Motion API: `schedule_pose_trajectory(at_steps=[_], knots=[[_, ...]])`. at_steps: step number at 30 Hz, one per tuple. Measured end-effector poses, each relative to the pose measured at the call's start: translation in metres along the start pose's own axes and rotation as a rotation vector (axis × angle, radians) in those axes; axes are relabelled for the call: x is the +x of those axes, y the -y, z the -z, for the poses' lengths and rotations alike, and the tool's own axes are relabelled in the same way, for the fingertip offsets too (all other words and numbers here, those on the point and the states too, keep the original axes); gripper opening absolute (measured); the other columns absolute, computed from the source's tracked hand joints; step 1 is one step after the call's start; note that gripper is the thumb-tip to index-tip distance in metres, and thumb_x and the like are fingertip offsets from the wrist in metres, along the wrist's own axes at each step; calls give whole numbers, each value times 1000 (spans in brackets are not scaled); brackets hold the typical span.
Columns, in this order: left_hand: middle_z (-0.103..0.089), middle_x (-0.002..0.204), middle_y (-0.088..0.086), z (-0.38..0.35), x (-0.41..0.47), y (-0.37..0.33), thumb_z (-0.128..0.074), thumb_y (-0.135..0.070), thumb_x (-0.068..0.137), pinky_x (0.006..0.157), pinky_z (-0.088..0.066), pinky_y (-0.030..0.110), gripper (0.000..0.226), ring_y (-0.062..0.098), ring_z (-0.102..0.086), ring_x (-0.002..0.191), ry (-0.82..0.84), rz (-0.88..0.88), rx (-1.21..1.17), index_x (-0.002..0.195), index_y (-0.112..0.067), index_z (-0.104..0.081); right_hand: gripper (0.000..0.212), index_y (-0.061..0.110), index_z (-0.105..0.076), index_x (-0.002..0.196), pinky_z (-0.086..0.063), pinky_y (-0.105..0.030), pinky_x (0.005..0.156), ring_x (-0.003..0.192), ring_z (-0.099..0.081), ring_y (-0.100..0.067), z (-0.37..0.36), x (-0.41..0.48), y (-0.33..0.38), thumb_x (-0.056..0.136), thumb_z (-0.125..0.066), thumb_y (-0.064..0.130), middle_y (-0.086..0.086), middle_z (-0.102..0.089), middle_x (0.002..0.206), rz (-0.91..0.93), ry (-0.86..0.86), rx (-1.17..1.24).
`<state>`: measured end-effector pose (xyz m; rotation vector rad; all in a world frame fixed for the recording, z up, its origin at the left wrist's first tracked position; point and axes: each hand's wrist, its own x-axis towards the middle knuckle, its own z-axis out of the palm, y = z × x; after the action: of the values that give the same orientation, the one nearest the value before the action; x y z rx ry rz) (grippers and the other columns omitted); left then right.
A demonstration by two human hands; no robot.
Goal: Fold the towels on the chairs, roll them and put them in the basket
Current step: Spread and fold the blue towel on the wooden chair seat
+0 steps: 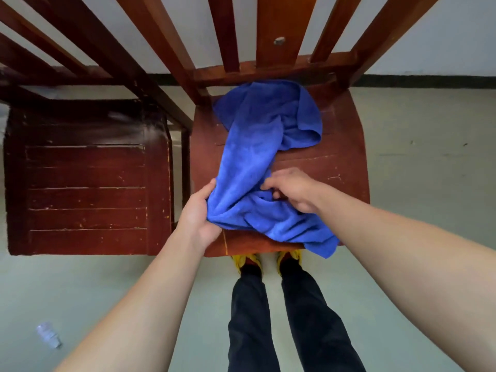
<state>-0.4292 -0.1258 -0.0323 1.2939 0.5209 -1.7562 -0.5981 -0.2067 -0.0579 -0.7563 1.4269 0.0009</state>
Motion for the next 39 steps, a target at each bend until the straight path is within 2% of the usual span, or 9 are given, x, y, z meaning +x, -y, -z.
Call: schedule_pose_trajectory(at_steps=[9,13,16,18,23,27,30,36,39], knots=[[-70,96,14,3,-3,-7,-45,-10,99,65,-59,33,21,23,-69,78,-274,-89,23,109,1,-60,41,3,-58,109,-48,-34,86,91,-60,-29,50,-37,1,68,-54,9,-17,-64,100,-71,272,740],[-66,88,15,8,4,-3,-56,1,89,61,-56,37,6,28,-64,73,-538,-130,159,91,-1,-61,12,12,-56,82,-37,-24,51,63,-50,-19,64,-41,-24,74,-64,13,-6,-52,75,-157,45,459],[-52,62,9,22,8,3,-57,3,81,39,-38,20,8,19,-45,45,-737,-123,375,77,-4,-57,28,21,-49,64,-29,-21,46,52,-42,-14,72,-44,-56,74,-75,17,0,-47,60,-177,-132,-58],[-48,60,9,33,11,6,-56,-2,80,39,-34,20,4,18,-37,42,-789,-101,490,77,-4,-55,30,20,-52,62,-32,-20,43,45,-42,-11,68,-44,-62,73,-79,22,4,-50,53,-142,-153,-106],[-64,92,10,33,22,-1,-69,-9,78,78,-52,39,15,27,-61,84,-685,-211,645,87,-9,-57,36,16,-62,69,-47,-32,63,65,-61,-16,54,-9,-33,71,-75,50,5,-66,66,130,-495,-207],[-65,92,9,19,34,-6,-75,-4,74,72,-55,36,25,26,-65,81,-597,-252,630,87,-13,-56,29,18,-63,79,-45,-28,60,71,-61,-16,24,13,-18,62,-82,33,5,-65,75,48,-378,-270],[-62,89,5,25,33,-2,-72,-3,72,59,-46,27,25,18,-57,70,-701,-307,756,86,-15,-55,16,17,-58,62,-37,-26,51,61,-57,-18,27,6,-26,64,-73,21,6,-59,60,95,-546,-166],[-63,88,6,42,22,16,-71,-10,68,51,-36,27,24,19,-52,65,-727,-157,1043,77,-17,-50,34,20,-56,71,-46,-33,59,67,-63,-21,68,-33,-67,62,-77,46,6,-65,66,-127,-400,-478],[-61,88,2,40,29,4,-76,-29,65,62,-41,30,32,26,-58,77,-698,-178,1188,83,-21,-50,35,29,-56,83,-49,-36,71,82,-65,-22,79,-22,-51,66,-74,53,12,-65,79,48,-579,-493]])
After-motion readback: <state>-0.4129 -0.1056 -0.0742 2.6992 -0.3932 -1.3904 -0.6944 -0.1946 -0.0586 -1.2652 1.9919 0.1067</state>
